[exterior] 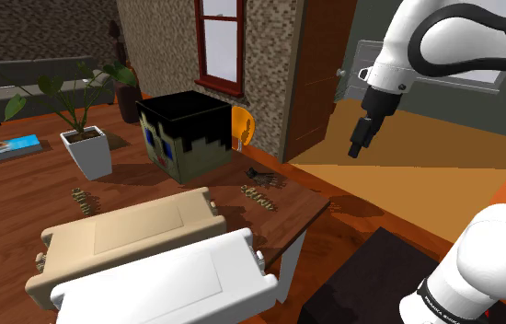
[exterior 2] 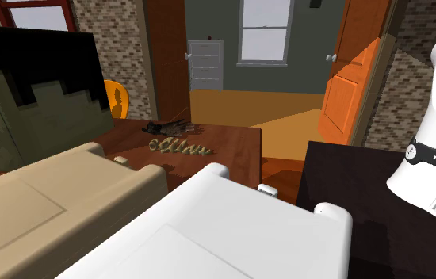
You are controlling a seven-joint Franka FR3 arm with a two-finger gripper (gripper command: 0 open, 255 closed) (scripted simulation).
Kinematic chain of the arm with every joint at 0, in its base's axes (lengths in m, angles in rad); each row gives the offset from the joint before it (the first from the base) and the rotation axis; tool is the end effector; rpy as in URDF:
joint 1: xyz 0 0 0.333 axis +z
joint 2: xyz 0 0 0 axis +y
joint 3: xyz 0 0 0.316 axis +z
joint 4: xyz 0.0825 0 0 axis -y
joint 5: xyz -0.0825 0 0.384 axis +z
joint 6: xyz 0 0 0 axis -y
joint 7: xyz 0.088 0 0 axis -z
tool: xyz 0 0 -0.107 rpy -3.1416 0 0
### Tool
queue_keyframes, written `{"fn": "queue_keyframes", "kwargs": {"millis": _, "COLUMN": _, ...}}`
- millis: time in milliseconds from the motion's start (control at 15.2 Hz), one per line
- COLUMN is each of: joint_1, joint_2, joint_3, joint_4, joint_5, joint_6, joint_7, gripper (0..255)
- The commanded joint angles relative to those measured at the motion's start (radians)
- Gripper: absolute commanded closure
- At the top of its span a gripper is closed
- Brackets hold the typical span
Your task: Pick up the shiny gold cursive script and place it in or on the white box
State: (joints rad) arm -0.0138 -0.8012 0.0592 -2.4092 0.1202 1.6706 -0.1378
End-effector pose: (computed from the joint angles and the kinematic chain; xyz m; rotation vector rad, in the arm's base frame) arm 0.3113 0.0307 0.5787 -3.0564 -0.2423 -0.1012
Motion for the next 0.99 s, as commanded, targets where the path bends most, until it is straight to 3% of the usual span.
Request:
{"fn": "queue_keyframes", "kwargs": {"millis": 0, "joint_1": 0.000, "joint_2": 0.000, "joint_3": 0.000, "joint_4": 0.000, "joint_5": 0.000, "joint_6": 0.000, "joint_7": 0.000, "gripper": 0}}
{"fn": "queue_keyframes", "kwargs": {"millis": 462, "joint_1": 0.008, "joint_2": 0.210, "joint_3": 0.049, "joint_4": -0.024, "joint_5": 0.001, "joint_6": 0.233, "joint_7": 0.002, "gripper": 0}}
{"fn": "queue_keyframes", "kwargs": {"millis": 924, "joint_1": 0.008, "joint_2": 0.463, "joint_3": 0.095, "joint_4": 0.021, "joint_5": -0.023, "joint_6": 0.439, "joint_7": 0.018, "gripper": 0}}
